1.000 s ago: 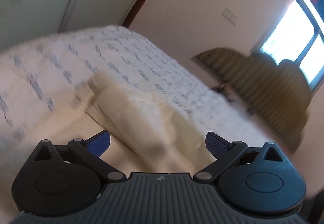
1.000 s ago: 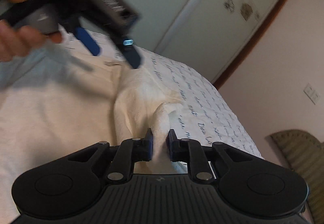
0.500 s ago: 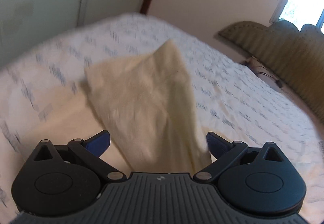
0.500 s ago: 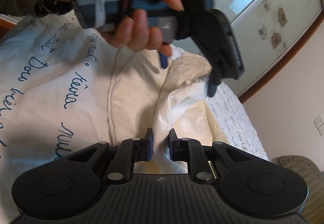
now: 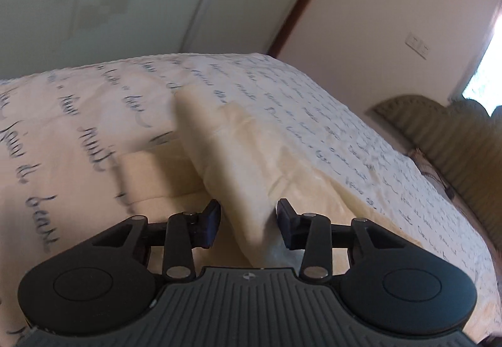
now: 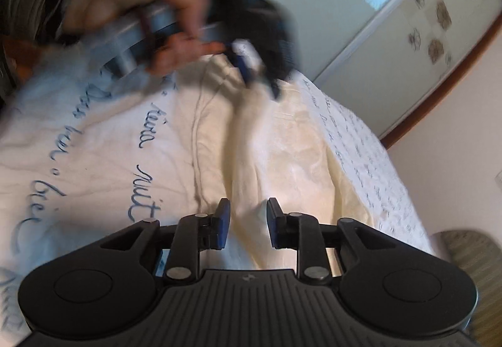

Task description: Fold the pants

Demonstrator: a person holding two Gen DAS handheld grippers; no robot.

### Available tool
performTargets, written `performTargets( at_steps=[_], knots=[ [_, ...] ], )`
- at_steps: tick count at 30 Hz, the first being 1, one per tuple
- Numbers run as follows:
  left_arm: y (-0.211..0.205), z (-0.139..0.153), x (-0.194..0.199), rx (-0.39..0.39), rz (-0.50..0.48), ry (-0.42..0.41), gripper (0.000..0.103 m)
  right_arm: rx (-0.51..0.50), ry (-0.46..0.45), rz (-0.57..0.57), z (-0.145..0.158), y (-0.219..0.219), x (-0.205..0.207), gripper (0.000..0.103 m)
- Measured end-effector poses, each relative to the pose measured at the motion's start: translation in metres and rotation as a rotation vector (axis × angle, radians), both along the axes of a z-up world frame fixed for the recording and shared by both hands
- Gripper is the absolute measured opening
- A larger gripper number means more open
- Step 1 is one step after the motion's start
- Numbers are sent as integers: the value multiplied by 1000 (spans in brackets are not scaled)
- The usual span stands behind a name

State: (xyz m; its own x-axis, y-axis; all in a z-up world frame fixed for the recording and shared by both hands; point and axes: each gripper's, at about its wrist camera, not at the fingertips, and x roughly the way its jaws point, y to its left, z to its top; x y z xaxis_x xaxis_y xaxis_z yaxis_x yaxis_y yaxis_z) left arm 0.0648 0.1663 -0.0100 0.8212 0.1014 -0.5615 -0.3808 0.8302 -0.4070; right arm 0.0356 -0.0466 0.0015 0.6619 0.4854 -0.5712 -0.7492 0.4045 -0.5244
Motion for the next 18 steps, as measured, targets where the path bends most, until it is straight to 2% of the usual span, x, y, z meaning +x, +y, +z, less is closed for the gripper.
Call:
performTargets(
  at_steps=[1,2,3,4,6,7,8,9,12,15,16,18],
  knots=[
    [3,-3,-2,2,2,9,41,36,19,-29,10,-10,8,25],
    [6,-7,-3,-11,-6,19,37,64,51,-67,19,-20,19,27],
    [9,-10,-5,-29,-8,17,37,82,82,-101,25,-28,31,34],
    [12,-11,-8,-45,-4,6,37,98,114,-125,30,-36,44,49],
    [16,-8,-10,-58,-12,-3,37,119,206,-141,33,-48,68,71],
    [17,-7,-11,-67,-15,-5,34,122,261,-131,30,-54,74,72],
    [19,-7,-12,-84,-18,-11,23,120,291,-120,29,-56,83,72],
    [23,-8,-13,-94,-27,-19,16,115,325,-115,27,-57,92,72],
    [27,-8,-13,-90,-50,-37,11,48,420,-131,15,-59,102,70],
    [20,-5,-11,-50,-67,-88,10,-26,440,-94,5,-55,76,69],
    [19,-4,-12,-29,-72,-104,11,-39,455,-91,2,-58,56,67],
    [12,-5,-10,40,-80,-98,11,-61,493,-72,2,-57,31,66]
  ],
)
